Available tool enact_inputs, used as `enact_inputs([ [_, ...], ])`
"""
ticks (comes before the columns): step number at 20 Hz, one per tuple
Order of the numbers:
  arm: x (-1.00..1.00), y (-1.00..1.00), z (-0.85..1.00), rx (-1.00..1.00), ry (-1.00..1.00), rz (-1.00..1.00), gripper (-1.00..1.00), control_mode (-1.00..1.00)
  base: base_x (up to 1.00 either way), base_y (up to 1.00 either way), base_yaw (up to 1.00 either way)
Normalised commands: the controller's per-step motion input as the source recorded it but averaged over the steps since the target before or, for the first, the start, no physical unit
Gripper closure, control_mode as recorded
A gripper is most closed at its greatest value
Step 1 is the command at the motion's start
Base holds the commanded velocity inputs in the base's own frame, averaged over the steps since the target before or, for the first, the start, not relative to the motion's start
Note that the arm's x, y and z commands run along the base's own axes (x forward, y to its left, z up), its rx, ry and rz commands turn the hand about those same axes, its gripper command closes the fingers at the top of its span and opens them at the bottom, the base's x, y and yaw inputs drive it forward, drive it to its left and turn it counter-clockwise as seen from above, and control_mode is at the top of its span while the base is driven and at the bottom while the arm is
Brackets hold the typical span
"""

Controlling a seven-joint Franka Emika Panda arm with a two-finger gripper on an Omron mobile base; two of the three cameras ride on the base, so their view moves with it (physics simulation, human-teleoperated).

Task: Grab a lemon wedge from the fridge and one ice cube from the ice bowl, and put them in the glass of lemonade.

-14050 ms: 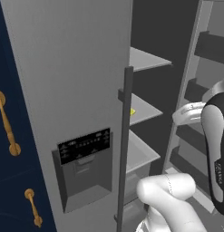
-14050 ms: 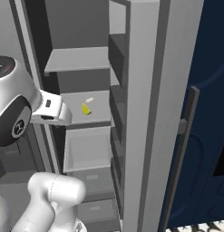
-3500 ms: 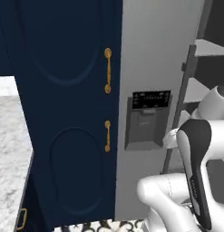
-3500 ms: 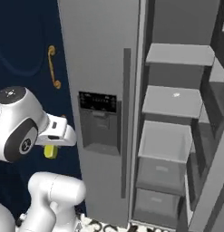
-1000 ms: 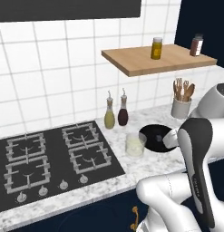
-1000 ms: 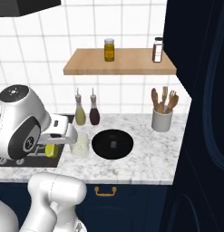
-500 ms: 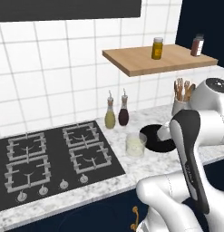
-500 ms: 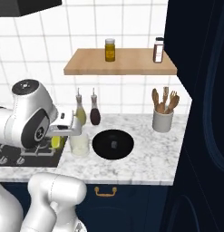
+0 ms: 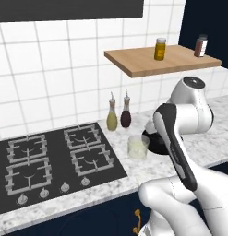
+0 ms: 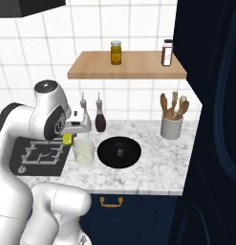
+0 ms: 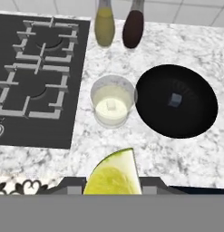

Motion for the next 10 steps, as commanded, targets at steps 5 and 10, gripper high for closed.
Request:
enact_inputs([
  [5, 0.27, 0.25, -0.65, 0.00, 0.14, 0.00, 1.00, -1.00, 0.00, 0.00, 0.00],
  [10, 0.34, 0.06, -0.18, 0.00, -0.01, 0.00, 1.00, -1.00, 0.00, 0.00, 0.00],
])
